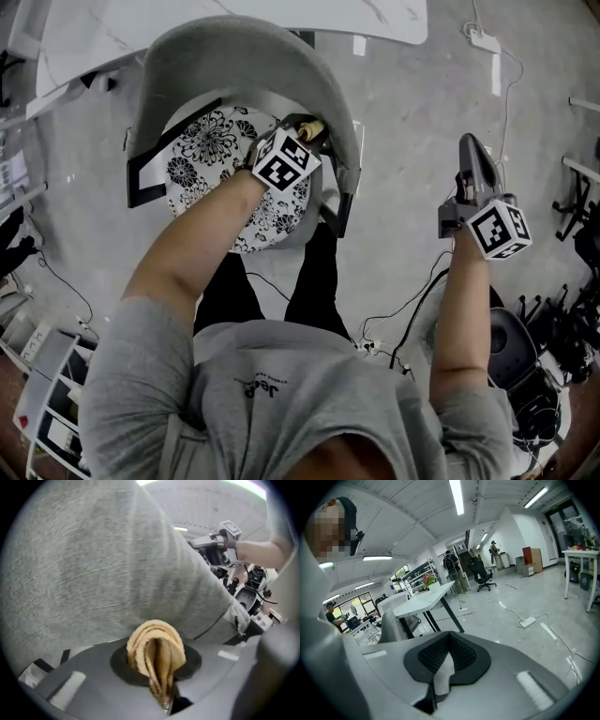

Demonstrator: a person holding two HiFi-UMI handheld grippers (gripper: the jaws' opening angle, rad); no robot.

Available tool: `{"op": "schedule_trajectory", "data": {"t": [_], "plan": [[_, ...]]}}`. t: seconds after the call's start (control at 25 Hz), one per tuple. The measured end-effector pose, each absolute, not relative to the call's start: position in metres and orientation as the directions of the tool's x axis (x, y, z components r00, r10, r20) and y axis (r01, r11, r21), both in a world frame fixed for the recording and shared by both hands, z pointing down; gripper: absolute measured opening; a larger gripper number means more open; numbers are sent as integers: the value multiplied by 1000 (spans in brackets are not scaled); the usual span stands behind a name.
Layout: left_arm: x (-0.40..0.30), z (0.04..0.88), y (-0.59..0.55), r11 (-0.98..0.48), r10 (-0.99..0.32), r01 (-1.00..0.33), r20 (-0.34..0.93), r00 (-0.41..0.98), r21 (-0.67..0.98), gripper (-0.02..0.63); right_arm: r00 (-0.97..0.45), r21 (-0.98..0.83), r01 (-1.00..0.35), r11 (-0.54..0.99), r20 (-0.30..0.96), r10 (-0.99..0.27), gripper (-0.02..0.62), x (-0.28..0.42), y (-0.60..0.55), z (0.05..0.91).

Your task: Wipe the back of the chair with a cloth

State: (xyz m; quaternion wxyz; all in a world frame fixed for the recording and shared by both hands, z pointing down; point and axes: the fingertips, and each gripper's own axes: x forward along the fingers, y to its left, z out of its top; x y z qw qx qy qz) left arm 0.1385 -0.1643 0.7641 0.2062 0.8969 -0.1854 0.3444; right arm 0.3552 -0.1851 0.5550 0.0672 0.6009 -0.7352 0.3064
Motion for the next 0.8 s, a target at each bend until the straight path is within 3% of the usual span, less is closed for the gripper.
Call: {"op": "schedule_trajectory", "data": {"t": [0.32, 0.8], "plan": [[154, 743, -112, -876, -55, -323, 590, 805, 359, 107, -282, -367, -924, 110, 455, -845, 3, 341, -170, 540], [43, 686, -112, -724, -283, -578, 602, 746, 376, 107, -348, -335, -919, 206, 451, -822, 3, 297, -147, 494]]}}
